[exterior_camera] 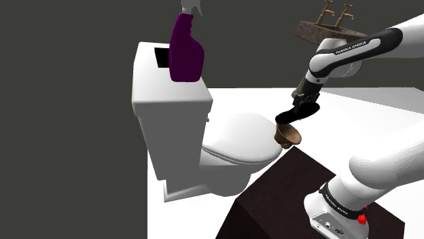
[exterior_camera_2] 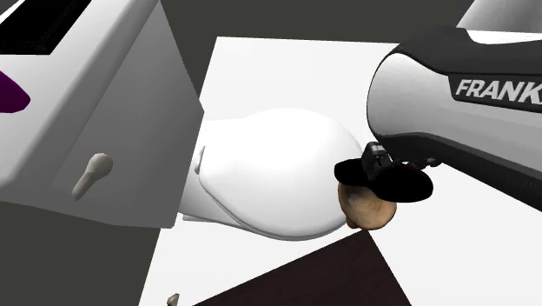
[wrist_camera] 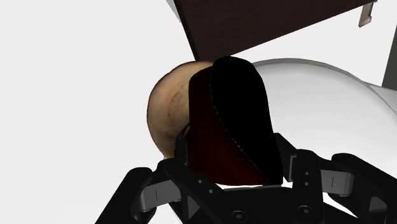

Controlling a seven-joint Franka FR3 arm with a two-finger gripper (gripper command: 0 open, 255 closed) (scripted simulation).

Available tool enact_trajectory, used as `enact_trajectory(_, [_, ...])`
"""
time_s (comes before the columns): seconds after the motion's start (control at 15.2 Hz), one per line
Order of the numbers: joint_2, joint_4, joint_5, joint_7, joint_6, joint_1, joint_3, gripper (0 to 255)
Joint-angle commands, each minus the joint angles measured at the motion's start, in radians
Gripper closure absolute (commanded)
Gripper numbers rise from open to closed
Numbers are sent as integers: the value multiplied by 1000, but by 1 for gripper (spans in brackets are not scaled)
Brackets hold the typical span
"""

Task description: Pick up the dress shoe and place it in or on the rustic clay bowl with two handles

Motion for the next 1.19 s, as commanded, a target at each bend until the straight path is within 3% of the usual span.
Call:
enact_trajectory(0.0, [16, -12, 0, -5, 29, -1, -6, 255])
enact_trajectory(0.92, [184, -74, 44, -36, 254, 12, -31, 255])
enact_trajectory(1.12, [184, -74, 44, -36, 254, 12, -31, 255])
